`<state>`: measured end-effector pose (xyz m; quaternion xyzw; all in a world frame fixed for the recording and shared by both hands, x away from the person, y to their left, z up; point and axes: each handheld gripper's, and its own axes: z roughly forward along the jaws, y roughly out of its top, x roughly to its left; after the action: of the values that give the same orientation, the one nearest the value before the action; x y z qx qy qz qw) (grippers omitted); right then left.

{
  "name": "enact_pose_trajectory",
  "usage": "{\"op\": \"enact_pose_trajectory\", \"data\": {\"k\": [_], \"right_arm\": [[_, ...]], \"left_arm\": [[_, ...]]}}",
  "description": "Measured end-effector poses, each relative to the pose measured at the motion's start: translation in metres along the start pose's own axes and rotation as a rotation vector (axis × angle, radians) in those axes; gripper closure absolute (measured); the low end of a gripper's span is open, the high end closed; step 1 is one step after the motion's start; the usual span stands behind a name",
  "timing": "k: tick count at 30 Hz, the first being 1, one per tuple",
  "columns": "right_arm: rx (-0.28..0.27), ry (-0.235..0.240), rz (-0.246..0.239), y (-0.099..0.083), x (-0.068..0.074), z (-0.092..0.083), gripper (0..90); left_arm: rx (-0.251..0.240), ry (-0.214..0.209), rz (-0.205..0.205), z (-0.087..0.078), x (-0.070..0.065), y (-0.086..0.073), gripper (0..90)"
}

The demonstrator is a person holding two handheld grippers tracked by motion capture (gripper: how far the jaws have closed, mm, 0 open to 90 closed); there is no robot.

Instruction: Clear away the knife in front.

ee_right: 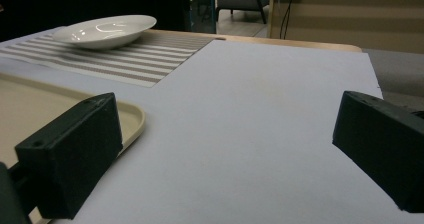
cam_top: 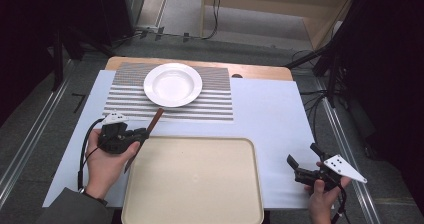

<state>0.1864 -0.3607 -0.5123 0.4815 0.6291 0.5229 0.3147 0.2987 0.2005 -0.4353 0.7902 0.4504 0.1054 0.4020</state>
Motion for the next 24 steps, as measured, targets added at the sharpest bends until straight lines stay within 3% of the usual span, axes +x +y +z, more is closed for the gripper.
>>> {"op": "enact_pose_trajectory", "data": {"k": [11,24], "right_arm": [[0.002,-0.001,-0.003,0.0,0.0,0.0,0.0],[0.006,-0.002,-0.006,0.0,0.001,0.0,0.0]], "left_arm": [[0.008,-0.033,0.004,-0.005,-0.021,-0.029,76.3],[0.037,-0.07,-0.021,-0.009,-0.031,-0.063,76.3]]}}
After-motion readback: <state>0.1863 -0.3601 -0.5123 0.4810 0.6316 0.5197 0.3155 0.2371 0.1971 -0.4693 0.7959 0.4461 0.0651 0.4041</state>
